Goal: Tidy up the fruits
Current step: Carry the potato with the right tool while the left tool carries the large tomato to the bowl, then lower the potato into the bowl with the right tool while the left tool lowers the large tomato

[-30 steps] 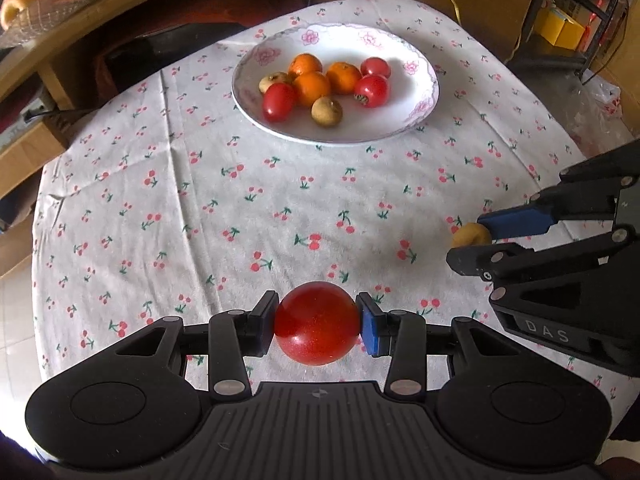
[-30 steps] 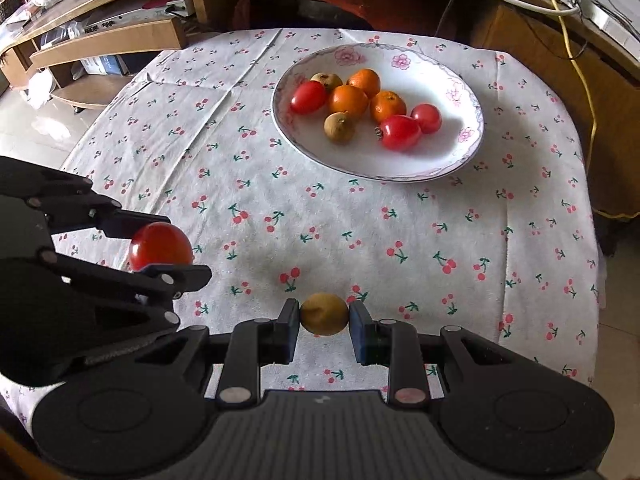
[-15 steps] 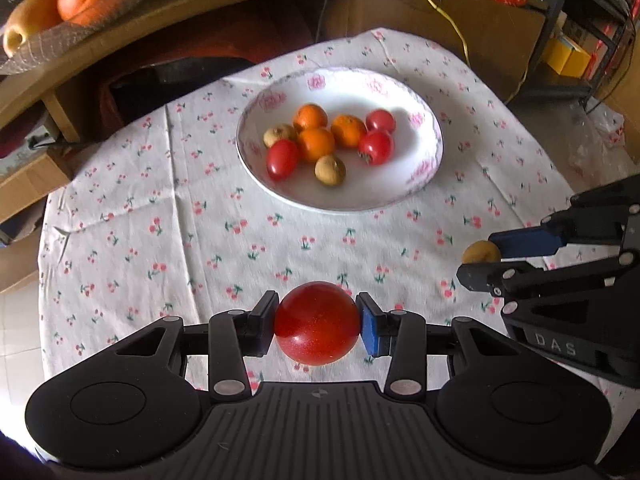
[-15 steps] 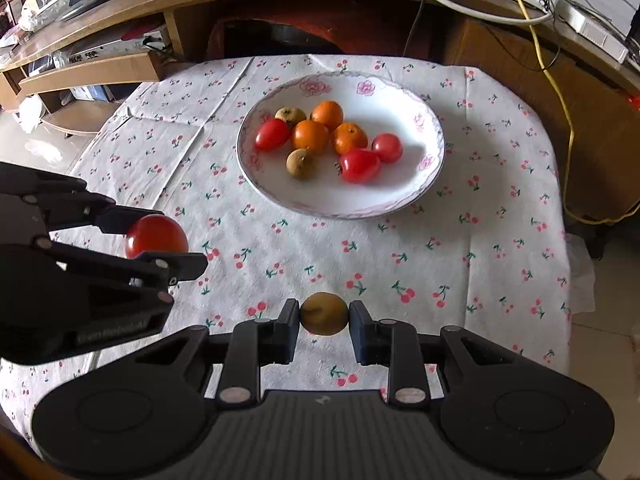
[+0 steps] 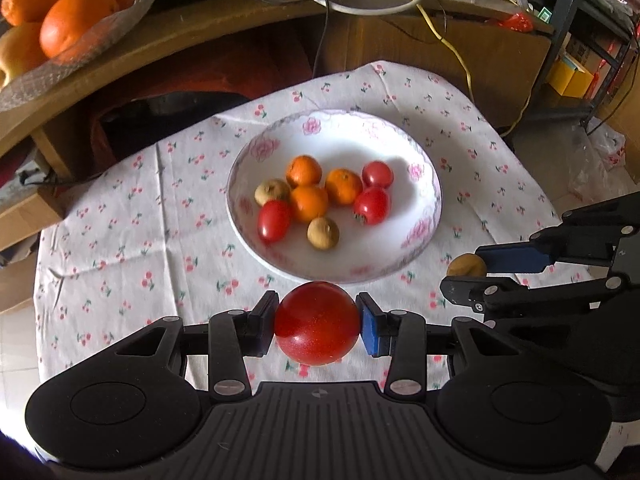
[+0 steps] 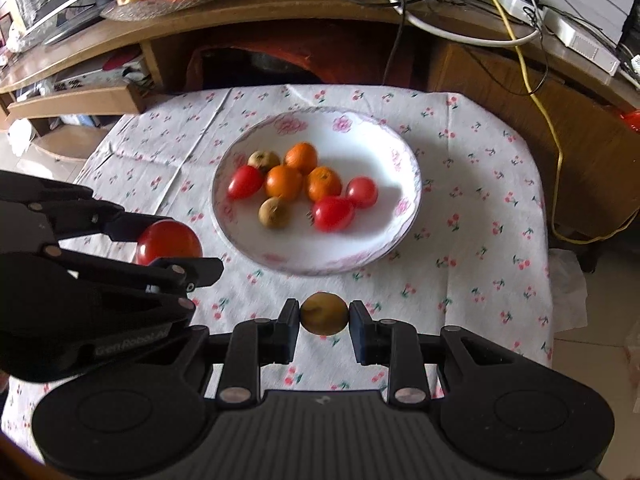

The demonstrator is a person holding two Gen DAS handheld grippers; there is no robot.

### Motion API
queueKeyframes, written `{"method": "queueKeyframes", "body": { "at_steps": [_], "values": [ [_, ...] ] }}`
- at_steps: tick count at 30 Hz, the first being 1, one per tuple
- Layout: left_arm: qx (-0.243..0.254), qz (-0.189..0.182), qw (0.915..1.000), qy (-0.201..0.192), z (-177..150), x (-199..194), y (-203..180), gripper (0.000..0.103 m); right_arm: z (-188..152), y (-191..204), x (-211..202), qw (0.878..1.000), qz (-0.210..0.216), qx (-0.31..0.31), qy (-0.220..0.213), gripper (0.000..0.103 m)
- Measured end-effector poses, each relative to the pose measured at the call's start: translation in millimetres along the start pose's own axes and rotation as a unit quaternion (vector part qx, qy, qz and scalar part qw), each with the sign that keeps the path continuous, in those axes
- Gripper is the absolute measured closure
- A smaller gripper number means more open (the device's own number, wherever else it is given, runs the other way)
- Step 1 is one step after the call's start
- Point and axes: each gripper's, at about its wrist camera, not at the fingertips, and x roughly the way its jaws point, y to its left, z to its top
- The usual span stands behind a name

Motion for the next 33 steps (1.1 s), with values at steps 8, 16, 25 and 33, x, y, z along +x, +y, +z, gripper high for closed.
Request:
{"method": "queueKeyframes", "body": {
  "at_steps": [8, 16, 25, 33],
  "values": [
    [-0.006, 0.001, 1.0, -0.003, 26, 12, 0, 0.053, 20, -15, 11, 1.0, -0.014, 0.004, 0.001, 0.075],
    [-0.013, 0.009, 0.9999, -0.004, 49, 27, 5, 0.054, 40, -26, 24, 1.0, -0.024, 0.002, -0.004, 0.074],
    [-0.013, 0.021, 0.9997, -0.001, 72, 46, 13, 0.054, 65, -35, 39, 1.0, -0.022, 0.003, -0.012, 0.074],
    [-0.012, 0.024, 0.9996, 0.009, 81, 66, 20, 0.054, 73, -38, 60, 1.0, -0.023, 0.002, -0.006, 0.074]
  ]
}}
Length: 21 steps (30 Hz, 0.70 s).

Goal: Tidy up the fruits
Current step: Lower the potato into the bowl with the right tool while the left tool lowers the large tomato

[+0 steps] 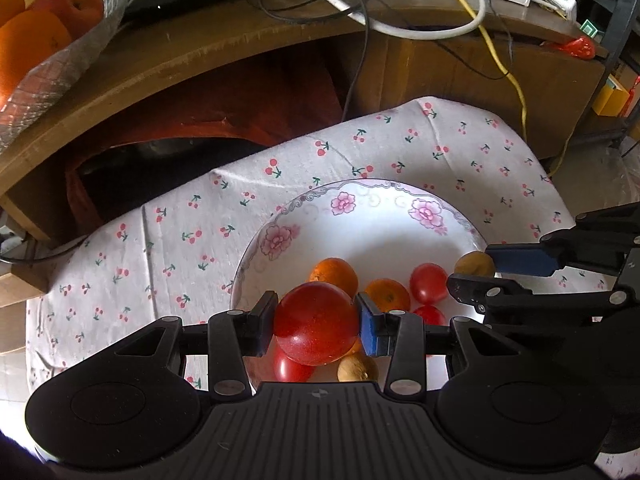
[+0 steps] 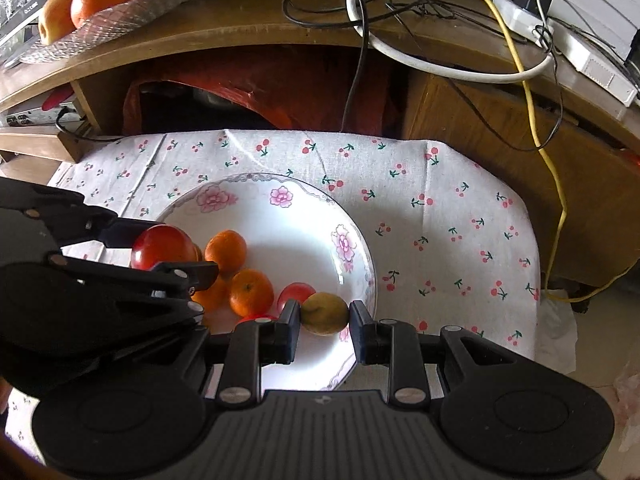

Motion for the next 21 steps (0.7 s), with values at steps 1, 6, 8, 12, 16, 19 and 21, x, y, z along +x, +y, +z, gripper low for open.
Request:
{"method": "queueKeyframes", "body": {
  "at_steps": [1, 6, 8, 12, 16, 19, 21],
  "values": [
    [-0.002, -0.002, 1.0, 0.001, 0.3, 1.9, 1.0, 0.054, 0.5, -0.2, 2.0, 1.0, 0.0, 0.0, 0.001, 0.074],
    [-0.002, 0.002, 1.0, -0.001, 1.9, 5.5, 3.5, 0.054, 2.8, -0.2, 6.1, 1.0, -0.001, 0.001, -0.002, 0.074],
    [-0.004, 0.002, 1.0, -0.002, 2.0, 6.2, 4.7, 0.054, 3.5, 0.6, 6.8, 1.0, -0.001, 0.001, -0.003, 0.074],
    [-0.002, 0.006, 1.0, -0.003, 1.6, 7.1, 5.1, 0.054, 3.0, 0.9, 8.3, 1.0, 0.001, 0.003, -0.004, 0.074],
    [0.0, 0.011, 0.9999, -0.005, 1.4, 8.3, 4.0, 0.054, 2.4, -0.2, 9.8, 1.0, 0.001, 0.008, -0.007, 0.074],
    [0.002, 0.013, 0.9999, -0.007, 1.0, 8.9, 3.1, 0.054, 2.4, -1.1, 11.3, 1.0, -0.002, 0.011, -0.01, 0.074],
    [0.003, 0.013, 0.9999, -0.008, 0.6, 8.9, 2.9, 0.054, 2.7, -1.1, 11.8, 1.0, -0.003, 0.013, -0.012, 0.074]
  ]
}}
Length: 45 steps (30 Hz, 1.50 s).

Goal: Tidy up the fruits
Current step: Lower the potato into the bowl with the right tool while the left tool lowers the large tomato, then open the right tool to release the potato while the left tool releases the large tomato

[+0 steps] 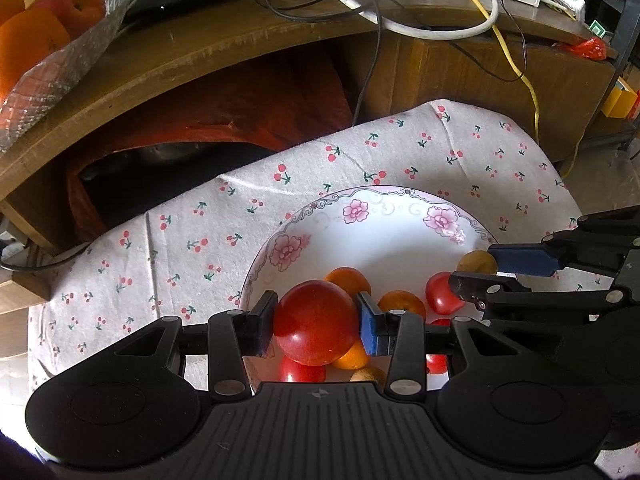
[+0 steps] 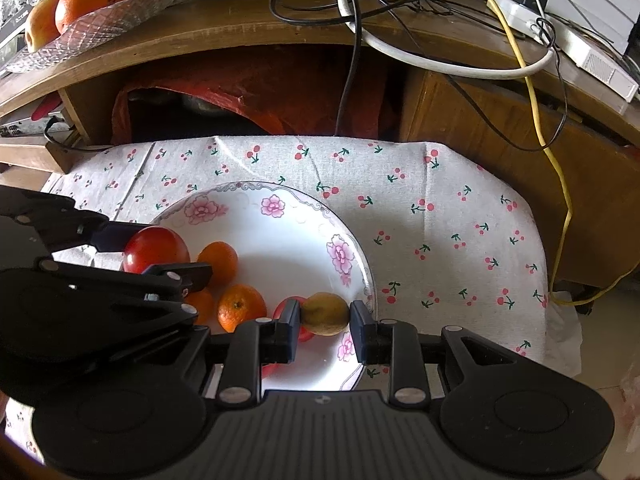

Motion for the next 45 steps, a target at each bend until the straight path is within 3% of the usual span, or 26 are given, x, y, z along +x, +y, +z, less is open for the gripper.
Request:
{"method": "queueKeyframes", "body": {
  "at_steps": [45],
  "values": [
    [-0.004, 0.011, 0.9998, -0.014, 0, -16, -1, 0.043, -5, -3, -11, 1.0, -0.015, 0.018, -0.005, 0.069]
  ]
}}
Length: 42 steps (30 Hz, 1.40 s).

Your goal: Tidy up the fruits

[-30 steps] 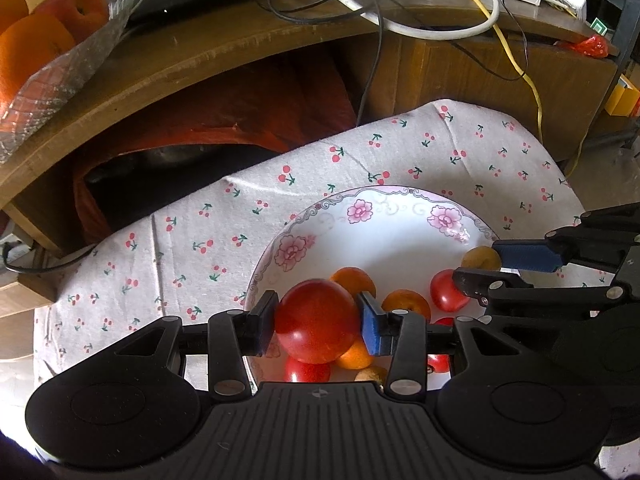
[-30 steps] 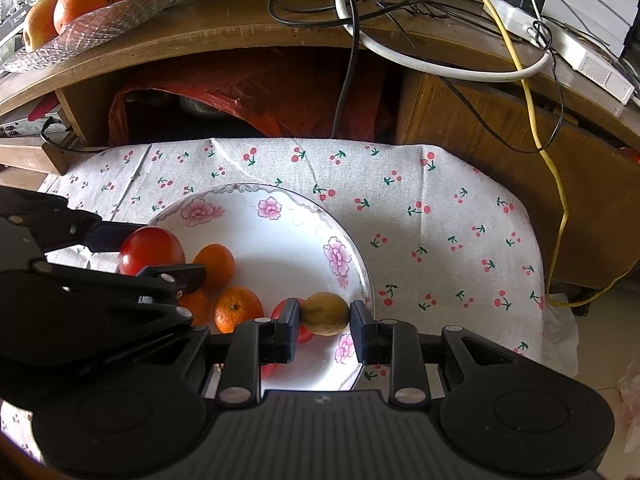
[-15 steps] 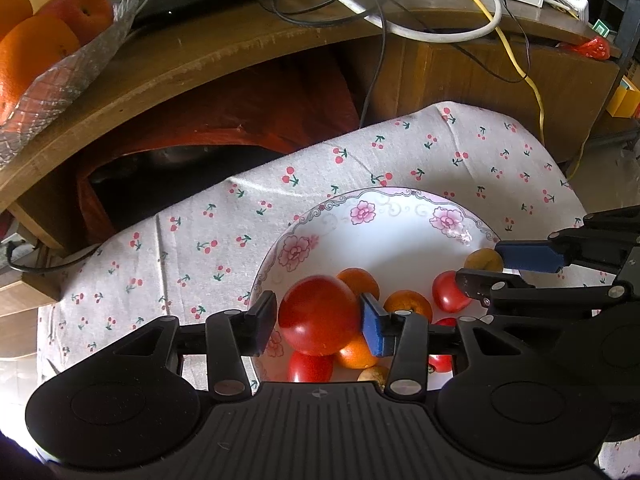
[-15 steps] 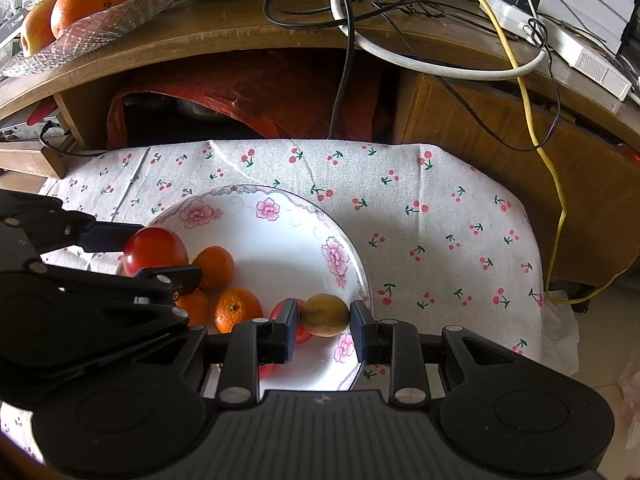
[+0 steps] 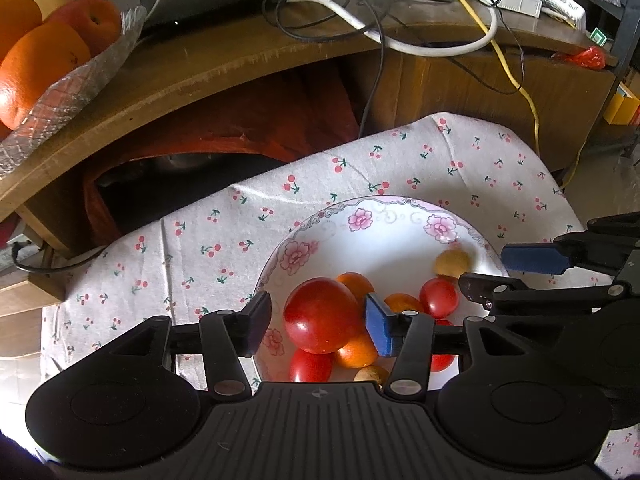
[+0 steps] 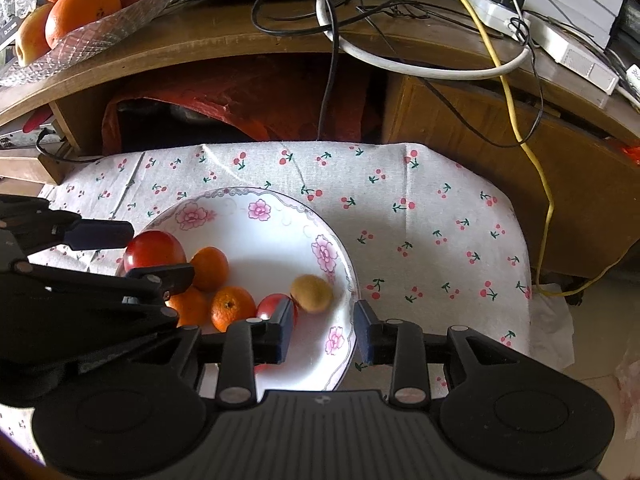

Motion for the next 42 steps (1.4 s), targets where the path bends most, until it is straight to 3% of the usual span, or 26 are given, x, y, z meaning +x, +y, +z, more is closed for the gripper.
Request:
{"method": "queueKeyframes", "body": {
  "at_steps": [16, 24, 42],
  "values": [
    [-0.014, 0.0, 0.9998, -0.016, -3, -22, 0, 0.032, -4, -4, -23, 1.0, -0.005, 0.015, -0.009, 0.067],
    [-0.022, 0.005, 0.9994, -0.028, -11, -37, -1, 0.019, -12, -6, -41, 1.0, -0.009, 0.014, -0.013, 0.063],
    [-0.024, 0.006, 0.9982, -0.055, -41, -74, -16, 0.015, -44, -3, -80, 1.0, -0.018, 0.009, -0.021, 0.062]
  ]
}}
